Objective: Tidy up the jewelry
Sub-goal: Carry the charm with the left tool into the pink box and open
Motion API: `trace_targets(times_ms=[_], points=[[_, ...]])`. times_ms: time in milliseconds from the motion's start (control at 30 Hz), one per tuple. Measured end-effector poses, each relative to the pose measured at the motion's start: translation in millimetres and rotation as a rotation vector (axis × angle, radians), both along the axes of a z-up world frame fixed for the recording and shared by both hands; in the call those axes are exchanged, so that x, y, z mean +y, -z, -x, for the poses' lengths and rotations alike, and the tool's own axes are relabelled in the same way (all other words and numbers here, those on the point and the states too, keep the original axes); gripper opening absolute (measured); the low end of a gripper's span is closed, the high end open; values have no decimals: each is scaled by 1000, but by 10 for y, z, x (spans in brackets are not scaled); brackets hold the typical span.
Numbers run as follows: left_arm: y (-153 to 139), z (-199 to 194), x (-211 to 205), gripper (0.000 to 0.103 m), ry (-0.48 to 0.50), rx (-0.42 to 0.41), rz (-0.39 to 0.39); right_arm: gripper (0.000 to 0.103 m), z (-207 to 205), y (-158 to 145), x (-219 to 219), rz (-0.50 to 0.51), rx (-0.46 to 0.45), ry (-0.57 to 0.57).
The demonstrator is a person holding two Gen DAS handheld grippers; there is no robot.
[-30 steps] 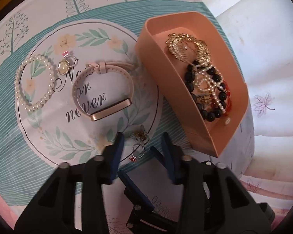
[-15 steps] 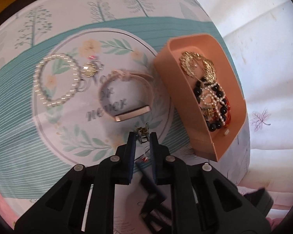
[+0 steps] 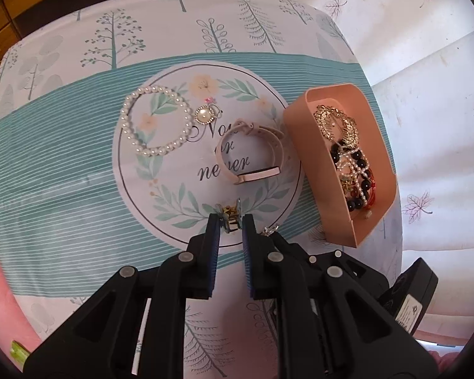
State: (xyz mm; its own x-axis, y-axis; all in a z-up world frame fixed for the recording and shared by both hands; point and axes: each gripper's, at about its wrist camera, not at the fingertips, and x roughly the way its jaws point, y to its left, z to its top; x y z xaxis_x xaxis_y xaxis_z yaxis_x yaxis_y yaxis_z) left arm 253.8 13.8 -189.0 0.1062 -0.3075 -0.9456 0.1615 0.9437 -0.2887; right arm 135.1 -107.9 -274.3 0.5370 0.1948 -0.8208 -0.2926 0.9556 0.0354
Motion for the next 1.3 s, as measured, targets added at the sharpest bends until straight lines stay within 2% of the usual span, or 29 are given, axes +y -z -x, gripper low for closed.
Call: trace_targets(times_ms=[233,467,667,867,967,1067,1233,1300], points=[[-160,25,-72,11,38,-19,24,5,45,-325,-96,-44,0,-5],[-310,27,-332,11,83,-52,35,5,92,-886,-309,-77,-56,19],[-417,75,-570,11,159,-117,98,5,116,-1344,-549,0,-89,40],[-475,159,-831,11,231,-191,230,5,141,-1654,-859,89,-80,71],[-426,182,-958,11,237,-178,318,5,145,-1731,-983,150,-90,66],[-408,259,-1100,11,265,-205,390,6,145,-1746,-1101,178,-95,50],[-360,361,-1325,12,311,-229,410,6,91,-1633,-1321,222,-53,76],[-348,372,-1328,12,293,-221,402,10,70,-1589,-1420,228,-30,107]])
